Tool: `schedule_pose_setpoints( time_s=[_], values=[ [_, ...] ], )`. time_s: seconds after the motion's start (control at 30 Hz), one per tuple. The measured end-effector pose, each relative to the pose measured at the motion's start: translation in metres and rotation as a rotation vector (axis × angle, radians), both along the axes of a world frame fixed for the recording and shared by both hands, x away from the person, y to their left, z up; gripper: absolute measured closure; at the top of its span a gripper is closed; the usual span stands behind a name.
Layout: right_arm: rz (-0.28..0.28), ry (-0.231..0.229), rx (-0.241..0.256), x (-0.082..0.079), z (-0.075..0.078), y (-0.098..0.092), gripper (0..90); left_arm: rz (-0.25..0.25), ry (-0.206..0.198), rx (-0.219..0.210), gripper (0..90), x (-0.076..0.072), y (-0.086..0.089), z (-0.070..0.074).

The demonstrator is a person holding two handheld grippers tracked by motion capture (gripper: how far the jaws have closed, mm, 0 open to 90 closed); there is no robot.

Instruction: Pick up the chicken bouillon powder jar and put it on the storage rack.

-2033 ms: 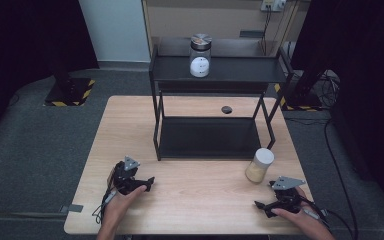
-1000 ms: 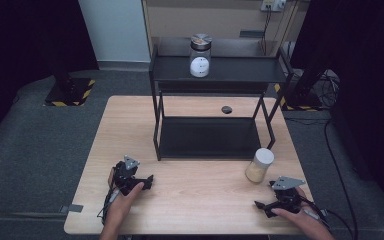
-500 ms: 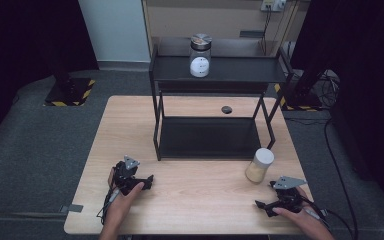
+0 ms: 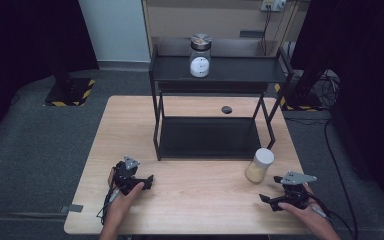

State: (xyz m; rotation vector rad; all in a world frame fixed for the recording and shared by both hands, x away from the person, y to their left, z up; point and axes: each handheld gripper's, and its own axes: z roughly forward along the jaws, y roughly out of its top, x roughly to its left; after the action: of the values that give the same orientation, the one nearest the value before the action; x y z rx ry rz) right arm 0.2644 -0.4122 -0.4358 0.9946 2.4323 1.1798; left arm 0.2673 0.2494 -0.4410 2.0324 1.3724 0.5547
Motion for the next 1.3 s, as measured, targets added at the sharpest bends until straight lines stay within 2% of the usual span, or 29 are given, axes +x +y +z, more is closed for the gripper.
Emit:
schedule_pose_setpoints(
  time_s=[0.17,0.37,0.47,0.7,0.87,1.07,1.3],
  values=[
    [-0.005,-0.012,0.036,0.006,0.009,-0.003,10.5,0.001,0.000,0.000,0.0,0.000,0.000,0.000],
    [-0.013,-0.035,0.043,0.012,0.016,0.000,15.1,0.001,0.000,0.000,0.0,0.000,0.000,0.000],
    [-0.028,-0.049,0.064,0.015,0.017,0.000,18.5,0.001,0.000,0.000,0.0,0.000,0.000,0.000],
    [-0.072,-0.069,0.119,0.021,0.015,0.004,23.5,0.001,0.000,0.000,0.0,0.000,0.000,0.000],
    [-0.080,-0.076,0.146,0.026,0.013,0.008,26.3,0.002,0.003,0.000,0.0,0.000,-0.001,0.001],
    [-0.107,-0.109,0.196,0.026,0.008,0.013,28.4,0.001,0.002,0.000,0.0,-0.001,-0.001,0.001],
    [-0.118,-0.143,0.183,0.023,0.006,0.020,33.8,0.001,0.002,0.000,0.0,-0.001,-0.001,0.001]
  ],
)
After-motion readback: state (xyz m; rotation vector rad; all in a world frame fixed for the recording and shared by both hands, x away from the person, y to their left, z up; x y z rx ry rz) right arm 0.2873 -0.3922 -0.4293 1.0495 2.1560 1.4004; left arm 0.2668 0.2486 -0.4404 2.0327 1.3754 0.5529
